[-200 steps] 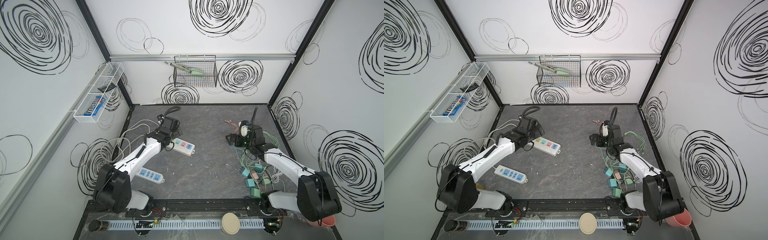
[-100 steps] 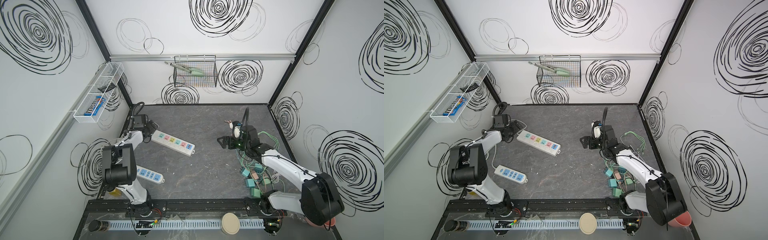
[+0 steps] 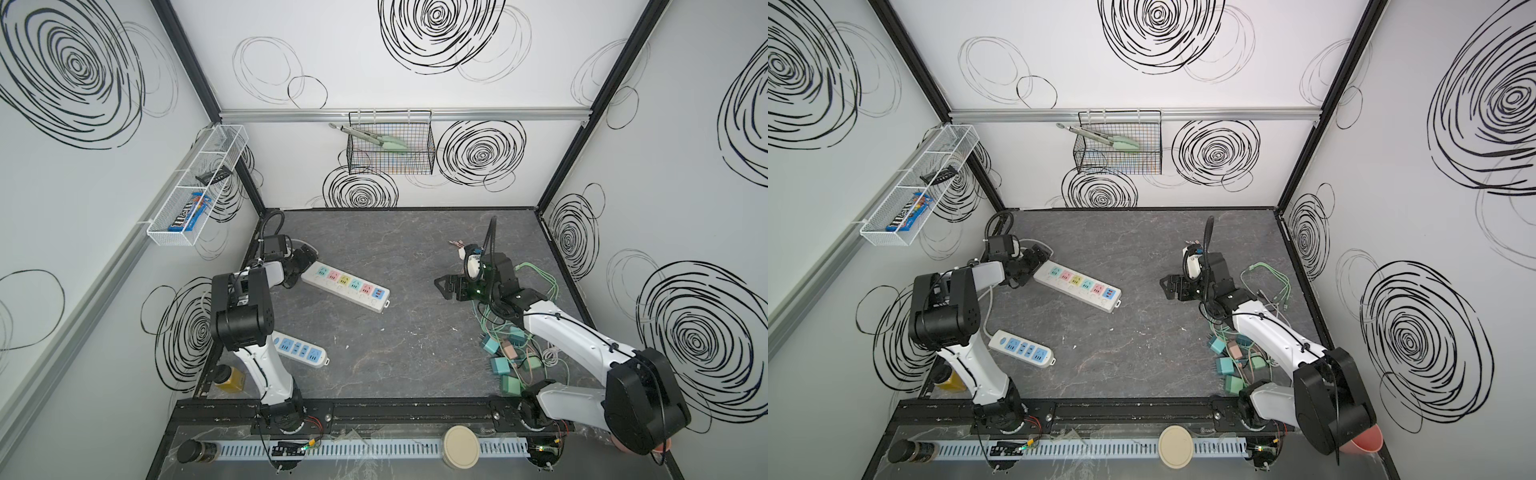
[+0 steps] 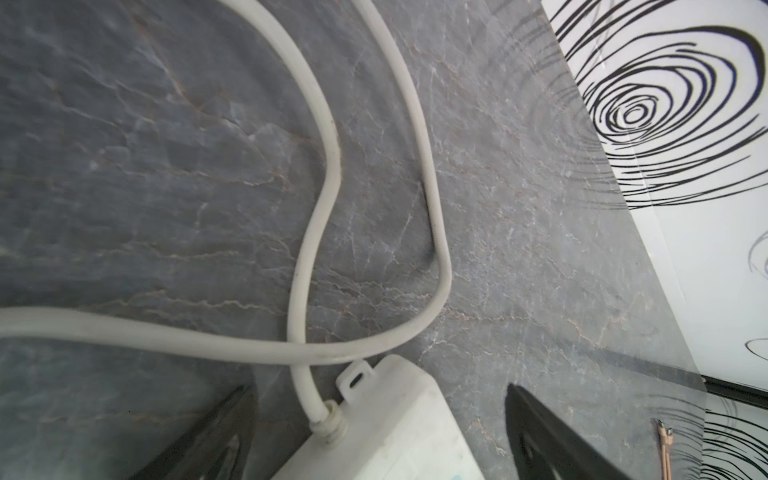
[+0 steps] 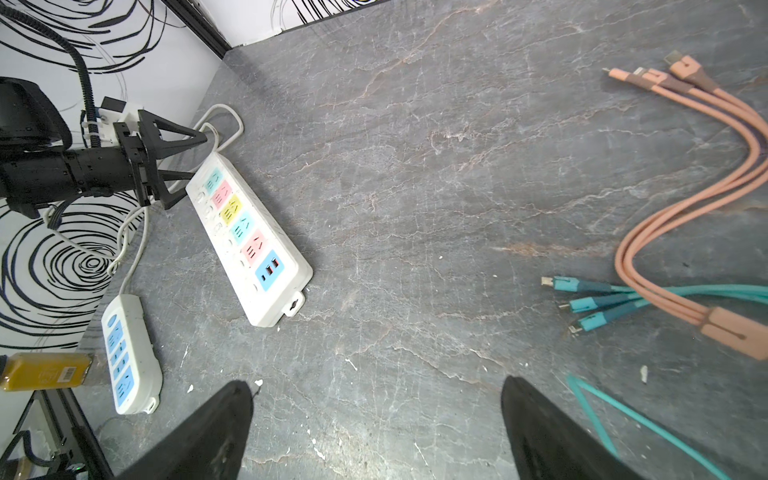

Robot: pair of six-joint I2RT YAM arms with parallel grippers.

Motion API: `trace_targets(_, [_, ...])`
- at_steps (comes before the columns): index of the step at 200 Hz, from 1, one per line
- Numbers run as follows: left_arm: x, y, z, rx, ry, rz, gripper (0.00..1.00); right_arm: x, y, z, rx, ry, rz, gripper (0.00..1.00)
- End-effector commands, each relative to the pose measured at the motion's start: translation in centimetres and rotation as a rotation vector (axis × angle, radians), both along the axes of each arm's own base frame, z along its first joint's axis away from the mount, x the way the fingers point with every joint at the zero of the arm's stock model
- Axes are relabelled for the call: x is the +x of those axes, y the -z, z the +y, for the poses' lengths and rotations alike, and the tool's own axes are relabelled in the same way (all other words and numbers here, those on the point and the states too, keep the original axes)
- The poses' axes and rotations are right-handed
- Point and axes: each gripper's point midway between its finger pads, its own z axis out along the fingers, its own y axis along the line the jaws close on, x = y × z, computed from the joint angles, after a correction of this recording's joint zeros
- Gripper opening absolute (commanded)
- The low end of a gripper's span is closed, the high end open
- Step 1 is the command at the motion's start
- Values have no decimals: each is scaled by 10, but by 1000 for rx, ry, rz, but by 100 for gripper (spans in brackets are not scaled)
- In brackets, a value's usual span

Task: Insert the plug
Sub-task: 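Drag the white power strip farther from the robot with the left gripper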

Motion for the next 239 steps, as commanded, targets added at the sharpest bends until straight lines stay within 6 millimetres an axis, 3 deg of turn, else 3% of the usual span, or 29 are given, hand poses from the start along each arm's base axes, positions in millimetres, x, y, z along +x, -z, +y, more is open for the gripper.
trace_targets(1, [11, -5, -15, -15, 58, -49, 96, -1, -7, 1, -9, -6, -21, 97])
trace_targets(70, [-11, 3, -69, 57, 124, 19, 96, -1, -5, 5, 13, -16, -11, 97])
trace_targets(107, [-34, 4, -99, 128, 132, 48, 96, -4, 0, 8, 54, -7, 16, 97])
trace_targets(160, [-72, 6, -158, 177, 214, 62, 96, 0, 10, 6, 160, 7, 85, 97])
trace_targets(200, [-97, 0, -193, 187, 266, 45, 96, 11, 29, -9, 244, 37, 202, 97])
trace_targets(239, [-114, -1, -194, 215, 281, 52, 96, 20, 43, -18, 198, 61, 220, 97])
